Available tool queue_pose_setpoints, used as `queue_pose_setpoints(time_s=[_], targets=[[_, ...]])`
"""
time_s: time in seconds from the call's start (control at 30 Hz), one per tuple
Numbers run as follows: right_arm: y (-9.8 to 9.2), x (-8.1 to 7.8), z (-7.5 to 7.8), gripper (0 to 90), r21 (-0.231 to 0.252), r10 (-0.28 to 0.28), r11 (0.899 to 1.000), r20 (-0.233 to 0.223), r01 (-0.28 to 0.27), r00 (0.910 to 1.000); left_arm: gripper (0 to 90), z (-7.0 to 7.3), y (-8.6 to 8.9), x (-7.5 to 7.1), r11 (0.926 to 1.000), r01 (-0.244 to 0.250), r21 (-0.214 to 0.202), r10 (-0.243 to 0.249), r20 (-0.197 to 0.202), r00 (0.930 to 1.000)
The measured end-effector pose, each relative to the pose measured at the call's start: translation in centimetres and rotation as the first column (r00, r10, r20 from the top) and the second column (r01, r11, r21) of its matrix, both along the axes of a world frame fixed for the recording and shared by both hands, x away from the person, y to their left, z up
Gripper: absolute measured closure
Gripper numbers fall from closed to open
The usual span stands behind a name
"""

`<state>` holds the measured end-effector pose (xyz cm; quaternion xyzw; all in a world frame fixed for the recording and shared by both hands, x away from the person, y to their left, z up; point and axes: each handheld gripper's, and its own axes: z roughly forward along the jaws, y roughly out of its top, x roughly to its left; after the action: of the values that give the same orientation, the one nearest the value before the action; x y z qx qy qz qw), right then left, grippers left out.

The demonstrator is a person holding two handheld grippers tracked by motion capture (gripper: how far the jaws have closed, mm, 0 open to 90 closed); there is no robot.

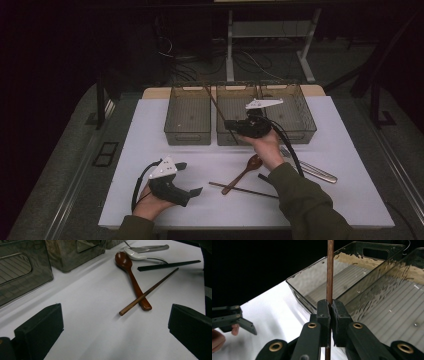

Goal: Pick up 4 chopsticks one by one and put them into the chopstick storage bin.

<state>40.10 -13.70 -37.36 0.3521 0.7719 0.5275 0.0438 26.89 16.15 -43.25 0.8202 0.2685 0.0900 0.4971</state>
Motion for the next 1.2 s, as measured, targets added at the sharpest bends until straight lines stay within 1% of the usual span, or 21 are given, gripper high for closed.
queue_pose_setpoints(time_s=[0.03, 0.23, 0.3, 0.33, 0.4, 0.57, 0.77, 0.9, 0.97, 1.13, 1.2], targets=[[0.2, 0.2, 0.0, 85.0, -0.004, 0.003, 1.000, 0.006, -0.003, 1.0000, 0.0, 0.0, 0.0, 0.0, 1.0000, 0.000, 0.000, 0.000, 0.000, 1.0000], [1.5, 1.1, 0.6, 85.0, -0.019, -0.008, 1.000, -0.006, 0.008, 0.9999, 0.0, 0.0, 0.0, 0.0, 1.0000, 0.005, 0.000, -0.005, 0.001, 1.0000], [1.9, 1.4, 0.7, 85.0, -0.022, -0.006, 1.000, -0.001, 0.006, 1.0000, 0.0, 0.0, -0.1, 0.0, 1.0000, 0.008, 0.003, -0.008, 0.005, 1.0000], [2.1, 1.6, 0.7, 85.0, -0.025, -0.005, 1.000, 0.008, 0.005, 1.0000, 0.0, 0.0, -0.1, 0.0, 0.9999, 0.010, 0.008, -0.010, 0.008, 0.9999], [2.6, 1.9, 0.7, 85.0, -0.034, -0.006, 0.999, 0.012, 0.007, 0.9999, 0.0, 0.1, -0.1, 0.0, 0.9999, 0.011, 0.009, -0.011, 0.005, 0.9999], [3.7, 2.8, 0.7, 85.0, -0.058, -0.013, 0.998, 0.009, 0.014, 0.9999, 0.0, 0.0, -0.1, 0.0, 1.0000, 0.008, 0.005, -0.008, 0.008, 0.9999], [5.0, 3.8, 0.6, 85.0, -0.057, -0.025, 0.998, -0.005, 0.025, 0.9997, 0.0, 0.1, -0.1, -0.1, 0.9999, 0.011, 0.004, -0.011, 0.007, 0.9999], [5.8, 4.1, 0.7, 85.0, -0.061, -0.023, 0.998, -0.007, 0.022, 0.9997, 0.0, 0.1, 0.0, -0.1, 0.9999, 0.011, 0.000, -0.011, 0.007, 0.9999], [6.1, 4.3, 0.7, 85.0, -0.071, -0.022, 0.997, -0.003, 0.022, 0.9997, 0.0, 0.1, -0.1, -0.1, 0.9999, 0.012, -0.003, -0.012, 0.008, 0.9999], [7.0, 4.7, 0.8, 85.0, -0.091, -0.022, 0.996, -0.001, 0.021, 0.9998, 0.0, 0.1, -0.1, -0.1, 0.9999, 0.015, 0.002, -0.015, 0.009, 0.9999], [7.4, 4.8, 0.8, 85.0, -0.091, -0.021, 0.996, -0.004, 0.020, 0.9998, 0.0, 0.1, -0.1, -0.1, 0.9999, 0.015, 0.003, -0.015, 0.009, 0.9998]])
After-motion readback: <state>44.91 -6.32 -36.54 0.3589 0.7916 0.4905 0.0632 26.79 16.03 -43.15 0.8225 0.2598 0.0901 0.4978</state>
